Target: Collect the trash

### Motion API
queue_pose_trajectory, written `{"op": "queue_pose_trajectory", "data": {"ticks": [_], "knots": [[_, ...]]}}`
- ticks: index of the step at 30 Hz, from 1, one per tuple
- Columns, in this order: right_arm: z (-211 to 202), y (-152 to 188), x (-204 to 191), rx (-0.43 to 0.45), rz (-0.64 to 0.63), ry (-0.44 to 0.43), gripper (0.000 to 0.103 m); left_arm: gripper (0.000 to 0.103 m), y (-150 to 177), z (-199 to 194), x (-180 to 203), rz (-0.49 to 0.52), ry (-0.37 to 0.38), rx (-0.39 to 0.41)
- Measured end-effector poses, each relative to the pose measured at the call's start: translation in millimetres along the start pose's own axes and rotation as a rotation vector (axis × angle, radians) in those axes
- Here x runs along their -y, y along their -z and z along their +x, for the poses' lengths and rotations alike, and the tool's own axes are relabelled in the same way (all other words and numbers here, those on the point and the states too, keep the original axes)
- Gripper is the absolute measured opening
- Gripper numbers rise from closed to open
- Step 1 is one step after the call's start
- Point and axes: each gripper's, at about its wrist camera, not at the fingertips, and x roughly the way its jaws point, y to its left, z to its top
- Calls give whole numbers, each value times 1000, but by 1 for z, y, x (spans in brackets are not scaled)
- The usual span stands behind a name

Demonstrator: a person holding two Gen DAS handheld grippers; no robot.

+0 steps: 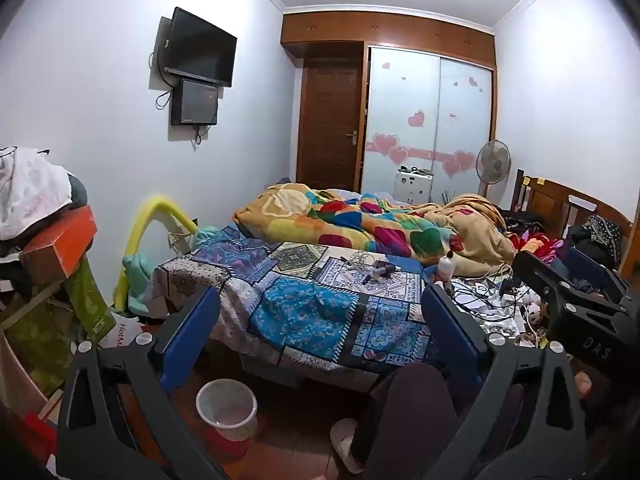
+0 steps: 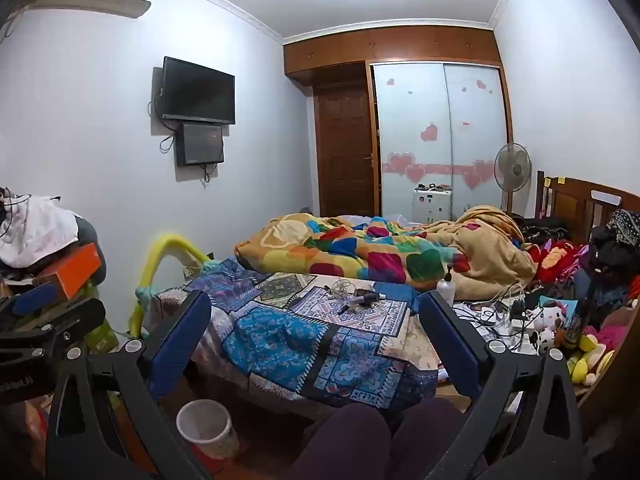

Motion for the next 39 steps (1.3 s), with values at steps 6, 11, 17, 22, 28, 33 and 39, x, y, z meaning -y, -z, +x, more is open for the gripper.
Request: {"op": "queue_pose_trajectory", "data": {"ticks": [6, 11, 17, 22, 28, 33, 39], "knots": [[0, 1, 0, 2, 4, 0, 103, 101, -1, -1, -5, 3, -6, 10], [1, 1, 0, -4, 8, 0, 103, 101, 2, 1, -2, 9, -10, 9], [3, 8, -5, -14, 10, 3, 103, 101, 5, 2, 1, -10, -22, 8], [3, 5, 1, -19, 17, -1, 103, 101, 8, 3, 1, -25, -26, 3], [3, 6, -1, -21, 12, -2, 103, 101, 6, 4, -2, -34, -31, -5], [2, 5, 0, -22, 13, -2, 103, 101, 7, 4, -2, -34, -34, -6], [2, 5, -1, -22, 10, -3, 103, 101, 7, 5, -3, -37, -38, -6]]}}
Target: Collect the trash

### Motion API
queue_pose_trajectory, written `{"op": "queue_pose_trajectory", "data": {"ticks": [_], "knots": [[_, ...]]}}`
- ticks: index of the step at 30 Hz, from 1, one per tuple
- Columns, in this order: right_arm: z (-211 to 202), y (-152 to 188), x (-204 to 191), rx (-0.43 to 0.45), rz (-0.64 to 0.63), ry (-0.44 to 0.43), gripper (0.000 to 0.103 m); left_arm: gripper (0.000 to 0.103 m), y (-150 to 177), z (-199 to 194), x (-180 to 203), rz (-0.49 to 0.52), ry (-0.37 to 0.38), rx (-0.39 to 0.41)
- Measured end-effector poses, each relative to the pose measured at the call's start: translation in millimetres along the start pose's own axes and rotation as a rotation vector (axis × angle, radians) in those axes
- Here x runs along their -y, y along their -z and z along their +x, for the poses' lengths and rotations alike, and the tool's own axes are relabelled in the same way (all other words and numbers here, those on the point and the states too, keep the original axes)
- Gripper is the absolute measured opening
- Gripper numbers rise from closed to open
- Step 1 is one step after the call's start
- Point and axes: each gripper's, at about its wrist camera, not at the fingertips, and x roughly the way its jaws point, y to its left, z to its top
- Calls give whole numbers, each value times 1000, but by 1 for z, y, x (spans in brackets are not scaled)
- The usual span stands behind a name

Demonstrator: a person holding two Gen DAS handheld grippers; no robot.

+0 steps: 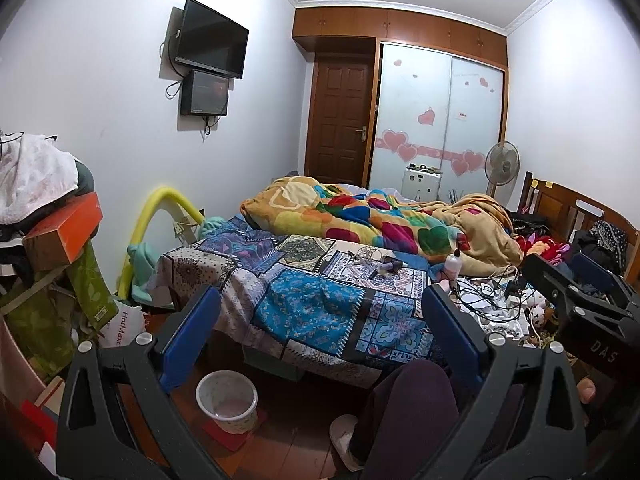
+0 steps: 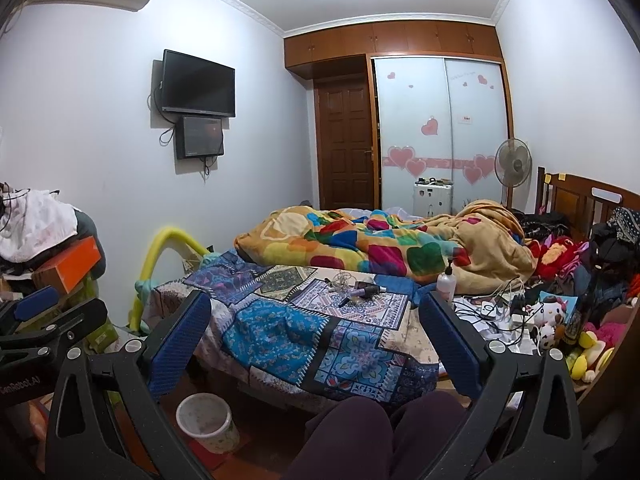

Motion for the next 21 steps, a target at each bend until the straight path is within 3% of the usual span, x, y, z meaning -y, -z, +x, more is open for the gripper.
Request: {"op": "queue_pose_trajectory", "data": {"ticks": [21], "knots": [[-1, -2, -1, 0, -10, -1, 103, 101, 5, 0, -2, -5, -6, -1]]}}
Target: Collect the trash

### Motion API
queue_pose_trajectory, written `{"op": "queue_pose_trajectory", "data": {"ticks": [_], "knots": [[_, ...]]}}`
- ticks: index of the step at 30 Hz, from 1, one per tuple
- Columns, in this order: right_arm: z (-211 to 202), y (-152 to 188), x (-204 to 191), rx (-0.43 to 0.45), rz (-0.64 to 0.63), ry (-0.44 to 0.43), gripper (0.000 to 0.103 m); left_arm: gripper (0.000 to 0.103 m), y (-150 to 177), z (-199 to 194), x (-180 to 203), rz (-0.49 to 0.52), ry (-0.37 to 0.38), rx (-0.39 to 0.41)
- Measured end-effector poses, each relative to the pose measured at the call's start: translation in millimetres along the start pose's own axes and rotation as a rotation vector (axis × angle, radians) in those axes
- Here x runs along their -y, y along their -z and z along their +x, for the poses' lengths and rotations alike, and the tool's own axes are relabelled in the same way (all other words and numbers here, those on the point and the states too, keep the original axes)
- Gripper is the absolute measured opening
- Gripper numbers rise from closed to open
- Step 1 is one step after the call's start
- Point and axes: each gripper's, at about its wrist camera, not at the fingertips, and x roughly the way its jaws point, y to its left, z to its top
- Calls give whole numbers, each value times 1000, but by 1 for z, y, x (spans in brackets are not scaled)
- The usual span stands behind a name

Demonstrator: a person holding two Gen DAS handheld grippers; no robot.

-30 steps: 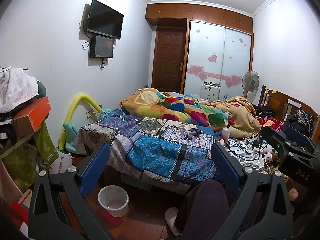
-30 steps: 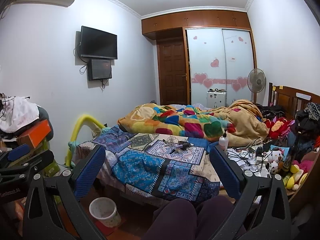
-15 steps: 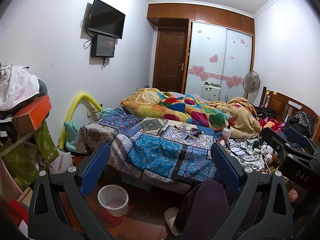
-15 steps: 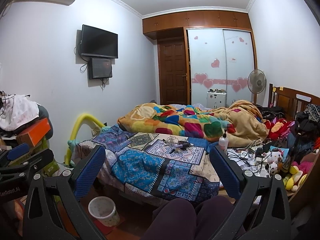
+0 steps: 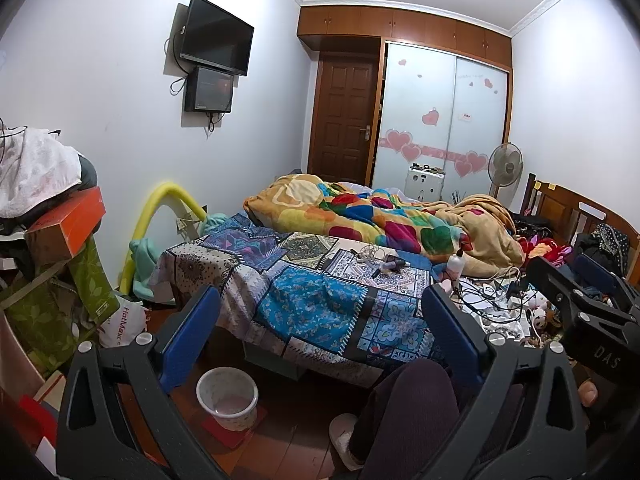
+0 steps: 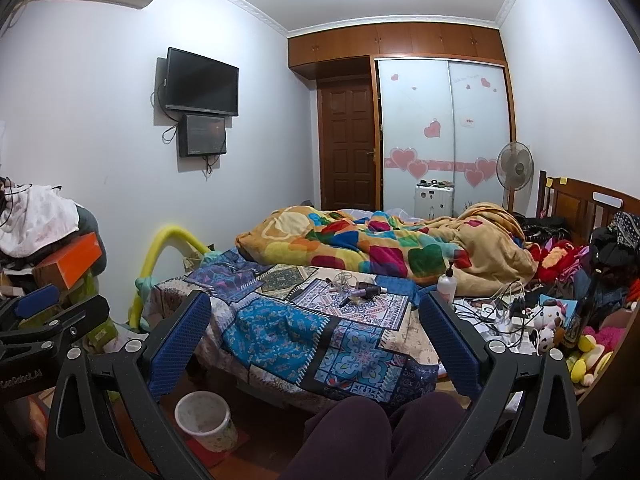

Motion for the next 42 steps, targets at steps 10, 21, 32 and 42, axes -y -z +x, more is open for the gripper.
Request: {"op": "queue_pose_trajectory", "data": {"ticks": [10, 21, 32, 42], "knots": [[0, 0, -3, 0, -3, 2, 103, 101, 1, 0, -1, -4, 3, 1], [-1, -1, -4, 0, -6, 1, 103, 101, 4, 0, 1, -8, 3, 1], [-2, -1, -4, -2, -9, 2, 103, 101, 2, 5, 0, -6, 8, -6], [38, -15, 23, -20, -9, 28, 103, 101, -28, 56, 15, -19, 16, -10]]}}
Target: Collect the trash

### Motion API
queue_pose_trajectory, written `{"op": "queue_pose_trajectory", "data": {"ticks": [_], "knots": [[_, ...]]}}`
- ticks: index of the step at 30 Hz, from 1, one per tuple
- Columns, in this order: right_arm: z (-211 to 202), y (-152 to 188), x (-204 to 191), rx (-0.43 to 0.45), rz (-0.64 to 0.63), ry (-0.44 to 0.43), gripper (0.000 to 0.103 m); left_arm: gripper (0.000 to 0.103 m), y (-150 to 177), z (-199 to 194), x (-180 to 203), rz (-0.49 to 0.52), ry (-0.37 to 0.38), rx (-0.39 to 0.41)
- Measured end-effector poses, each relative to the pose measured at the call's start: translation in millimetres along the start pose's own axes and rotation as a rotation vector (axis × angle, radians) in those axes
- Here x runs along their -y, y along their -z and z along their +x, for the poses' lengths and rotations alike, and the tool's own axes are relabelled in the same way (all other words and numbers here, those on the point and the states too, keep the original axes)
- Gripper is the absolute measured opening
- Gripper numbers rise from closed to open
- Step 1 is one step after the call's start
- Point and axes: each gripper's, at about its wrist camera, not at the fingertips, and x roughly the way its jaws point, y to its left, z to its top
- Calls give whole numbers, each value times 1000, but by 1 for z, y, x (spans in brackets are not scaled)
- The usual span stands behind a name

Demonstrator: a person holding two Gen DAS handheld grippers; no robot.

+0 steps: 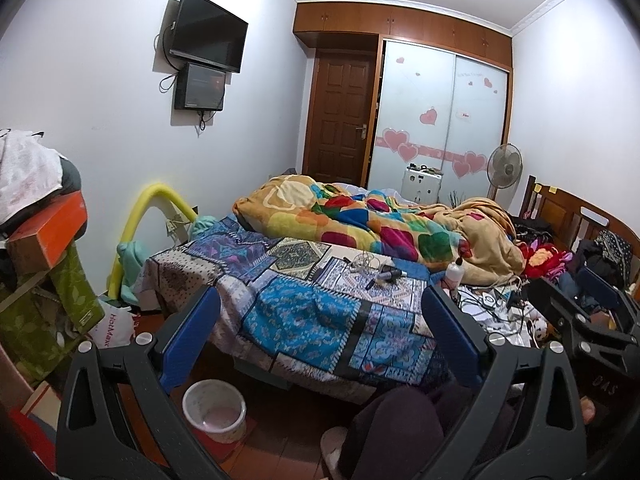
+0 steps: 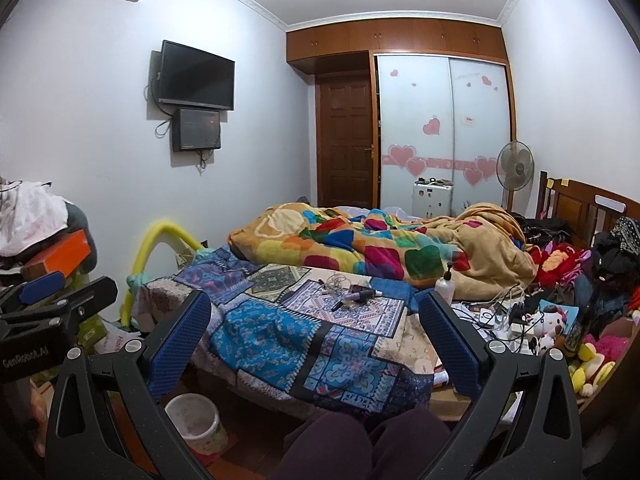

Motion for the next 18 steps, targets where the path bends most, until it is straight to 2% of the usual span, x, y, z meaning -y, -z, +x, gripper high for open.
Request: {"op": "queue_pose_trajectory", "data": {"ticks": [7, 12, 18], "knots": [[54, -17, 27, -22, -8, 50, 103, 101, -27, 70, 18, 21, 29, -24], [100, -19, 49, -50, -43, 95, 103, 101, -40, 135, 29, -11, 68, -80], [167, -14, 83, -140, -55, 92, 103, 101, -43, 225, 47, 10, 60, -148]]}}
